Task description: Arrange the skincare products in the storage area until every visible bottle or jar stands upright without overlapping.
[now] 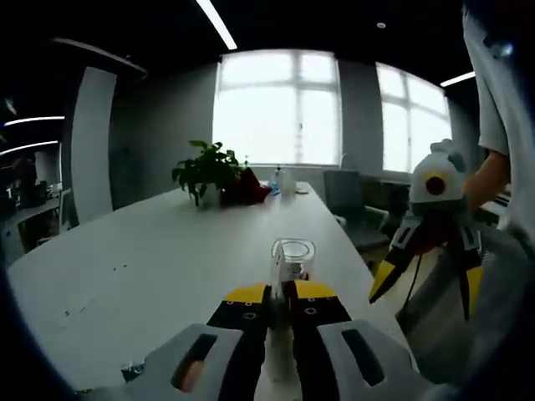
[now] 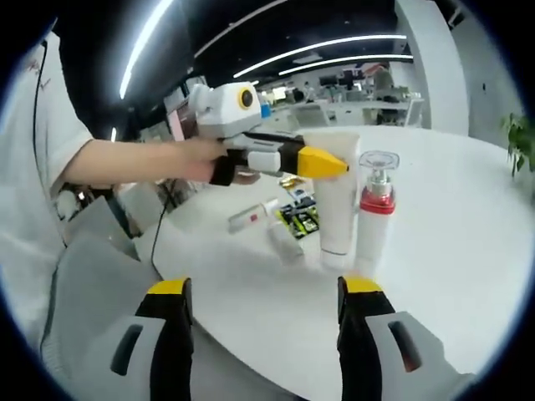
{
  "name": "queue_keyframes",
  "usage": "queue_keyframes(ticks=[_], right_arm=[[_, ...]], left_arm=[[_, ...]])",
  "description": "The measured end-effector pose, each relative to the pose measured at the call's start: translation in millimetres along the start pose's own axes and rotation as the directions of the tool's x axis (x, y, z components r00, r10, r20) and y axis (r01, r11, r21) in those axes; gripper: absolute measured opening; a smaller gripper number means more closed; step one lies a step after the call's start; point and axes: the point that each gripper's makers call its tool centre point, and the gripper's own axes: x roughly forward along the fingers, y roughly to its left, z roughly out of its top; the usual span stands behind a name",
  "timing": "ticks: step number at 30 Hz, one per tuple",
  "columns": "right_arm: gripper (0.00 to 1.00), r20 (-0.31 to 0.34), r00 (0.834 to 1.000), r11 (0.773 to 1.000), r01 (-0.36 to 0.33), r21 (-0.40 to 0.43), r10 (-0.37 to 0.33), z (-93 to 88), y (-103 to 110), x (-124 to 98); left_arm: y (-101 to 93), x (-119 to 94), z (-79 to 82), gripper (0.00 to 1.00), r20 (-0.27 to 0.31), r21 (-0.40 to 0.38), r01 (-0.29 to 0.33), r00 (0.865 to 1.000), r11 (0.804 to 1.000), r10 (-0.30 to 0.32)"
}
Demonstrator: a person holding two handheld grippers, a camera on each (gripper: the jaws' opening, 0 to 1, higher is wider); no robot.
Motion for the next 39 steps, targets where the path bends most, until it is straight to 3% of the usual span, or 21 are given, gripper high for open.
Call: queue_keyframes(ticks=[7,16,22,30,39], right_arm=[[0.7,0.001,1.0,1.0,0.0,0.005,0.0,-0.2,-0.8,0.0],[0.71,-0.001,1.0,1.0,0.006,0.004,-0.006,-0.1,-1.2,0.1],[0.73,-0.012,1.0,1.0,0.007,0.005,-0.007,-2.2,-1.7,0.6],[0.73,-0.021,1.0,1.0,0.013,0.0,-0.013,-3.7,-2.4,0.6],[0.73,-0.03,0.999,1.0,0.018,-0.006,-0.018,-6.9,-4.9,1.1]], left_arm=[[-4.3,0.4,-1.5,0.13,-0.008,0.017,0.023,1.0,1.0,-0.023],[3.1,-3.5,-5.9,0.13,-0.035,0.016,0.0,0.999,1.0,0.001],[2.8,-4.7,-7.0,0.21,-0.045,0.005,-0.003,0.999,1.0,0.003],[8.1,-6.9,-9.5,0.25,-0.062,-0.02,-0.035,0.998,0.999,0.033],[12.8,-24.0,-5.3,0.32,-0.072,-0.071,-0.081,0.995,0.994,0.076]])
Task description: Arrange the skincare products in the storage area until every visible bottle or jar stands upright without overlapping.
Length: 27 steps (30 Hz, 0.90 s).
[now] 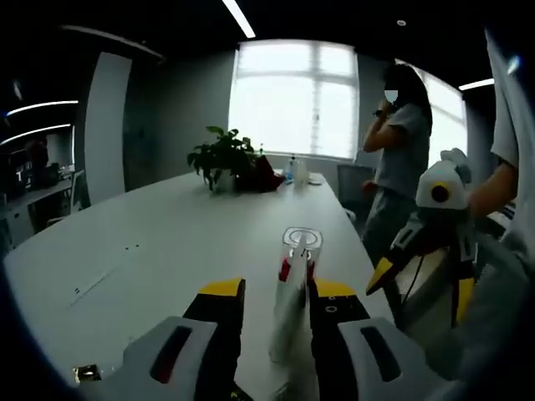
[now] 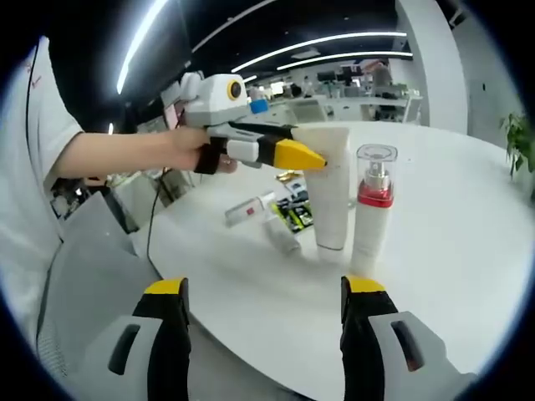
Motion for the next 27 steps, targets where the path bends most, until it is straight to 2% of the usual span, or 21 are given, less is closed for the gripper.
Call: queue_keyframes(ticks=[6,11,14,18,22,27], right_arm=[[0.74,-0.005,1.0,1.0,0.006,-0.008,-0.006,-1.4,-1.5,0.1],[0.73,-0.047,0.999,0.999,0.018,-0.038,-0.02,-11.5,-4.7,1.6],[0.74,-0.042,0.999,0.999,0.014,-0.05,-0.016,-9.4,-2.6,1.4],[0.73,-0.054,0.998,0.998,0.017,-0.066,-0.02,-11.8,-2.8,1.9],[0.73,-0.058,0.998,0.996,0.019,-0.082,-0.024,-12.4,-2.2,1.8],[0.73,-0.068,0.997,0.995,0.013,-0.099,-0.02,-13.6,1.5,2.0]], left_arm=[[0.2,-12.0,-3.4,0.34,-0.016,-0.037,-0.034,0.999,0.999,0.034],[-3.7,-23.3,-11.5,0.44,-0.048,-0.053,-0.052,0.998,0.997,0.05],[-7.0,-34.7,-13.3,0.46,-0.046,-0.078,-0.064,0.997,0.995,0.06],[-2.1,-53.4,-22.0,0.45,-0.061,-0.107,-0.094,0.994,0.99,0.088],[-7.3,-70.6,-27.0,0.55,-0.069,-0.13,-0.142,0.989,0.981,0.134],[-10.3,-94.3,-37.5,0.59,-0.09,-0.148,-0.188,0.98,0.971,0.176]])
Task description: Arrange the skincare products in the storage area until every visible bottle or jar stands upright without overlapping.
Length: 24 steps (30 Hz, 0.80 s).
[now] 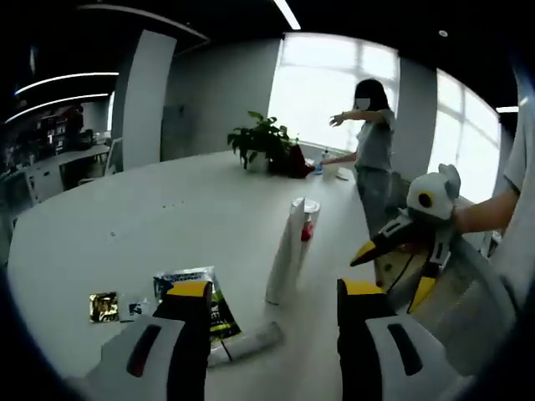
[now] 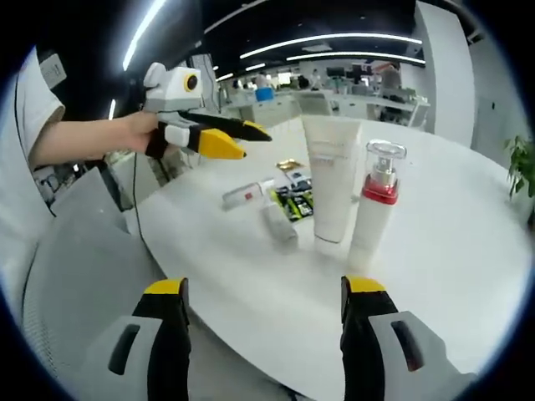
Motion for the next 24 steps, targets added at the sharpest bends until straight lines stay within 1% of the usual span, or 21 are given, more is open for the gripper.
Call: queue_keyframes(ticks=[4,7,10,13,17,18,20,24], right_arm=[[0.73,-0.01,1.0,1.0,-0.004,-0.014,0.004,-1.4,1.1,0.2],[0.73,-0.017,1.0,1.0,-0.011,-0.026,0.01,-2.0,2.1,0.7],[0.73,-0.027,0.999,0.999,-0.017,-0.039,0.016,-3.8,3.4,1.6],[0.73,-0.028,0.999,0.999,-0.021,-0.044,0.019,-3.6,4.6,1.9],[0.73,-0.027,0.999,0.999,-0.024,-0.044,0.022,-3.4,4.3,2.0],[0.73,-0.027,0.999,0.999,-0.024,-0.044,0.023,-3.5,4.1,2.1],[0.73,-0.028,0.999,0.999,-0.025,-0.044,0.024,-3.6,4.6,2.2],[0.74,-0.033,0.999,0.998,-0.027,-0.047,0.026,-4.1,5.9,2.5]], left_arm=[[1.9,-19.1,-8.8,0.63,0.003,-0.027,-0.047,0.999,0.999,0.047],[6.1,-37.1,-19.0,0.64,0.004,-0.054,-0.087,0.996,0.995,0.087],[-1.1,-49.9,-26.9,0.67,-0.002,-0.079,-0.121,0.993,0.989,0.121],[1.6,-63.9,-37.7,0.72,-0.013,-0.101,-0.161,0.987,0.982,0.161],[-0.8,-79.4,-46.7,0.74,-0.014,-0.125,-0.191,0.982,0.974,0.19],[1.4,-85.5,-50.8,0.75,-0.018,-0.129,-0.207,0.978,0.97,0.207],[2.1,-90.2,-54.0,0.77,-0.022,-0.134,-0.22,0.976,0.966,0.219],[3.1,-107.3,-62.7,0.81,-0.028,-0.154,-0.256,0.967,0.954,0.255]])
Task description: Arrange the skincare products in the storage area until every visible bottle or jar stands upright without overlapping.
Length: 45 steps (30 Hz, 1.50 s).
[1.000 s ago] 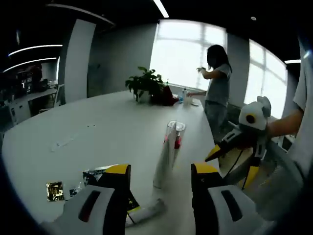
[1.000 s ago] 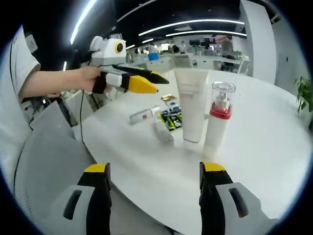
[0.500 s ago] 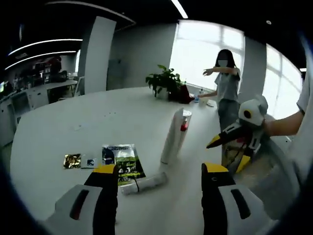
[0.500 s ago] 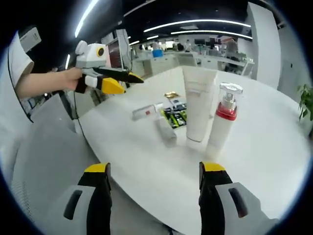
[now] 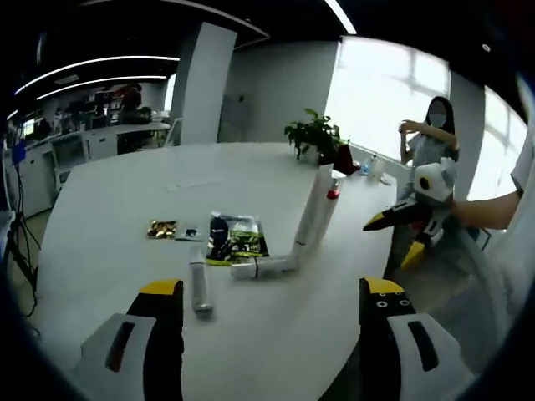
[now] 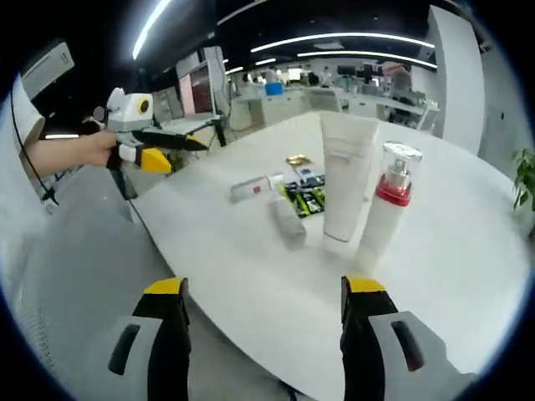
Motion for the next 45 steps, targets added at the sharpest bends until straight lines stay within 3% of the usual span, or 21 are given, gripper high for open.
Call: queue_keyframes(ticks=[12,27,39,45], right_arm=[[0.74,-0.016,1.0,1.0,-0.011,-0.026,0.011,-0.4,5.6,0.3],[0.74,-0.025,1.0,0.999,-0.017,-0.037,0.016,-0.7,8.3,0.9],[0.76,-0.03,0.999,0.999,-0.016,-0.032,0.015,-2.5,8.7,0.5],[0.77,-0.04,0.999,0.999,-0.029,-0.038,0.027,-3.8,10.3,2.0]], left_arm=[[2.7,-29.0,-16.0,0.91,-0.016,-0.022,-0.07,0.997,0.997,0.07],[4.0,-58.0,-32.2,0.96,-0.028,-0.053,-0.132,0.991,0.99,0.13],[1.7,-63.4,-54.1,0.99,-0.065,-0.059,-0.157,0.986,0.986,0.153],[2.5,-66.2,-49.0,0.99,-0.059,-0.068,-0.173,0.984,0.983,0.169]])
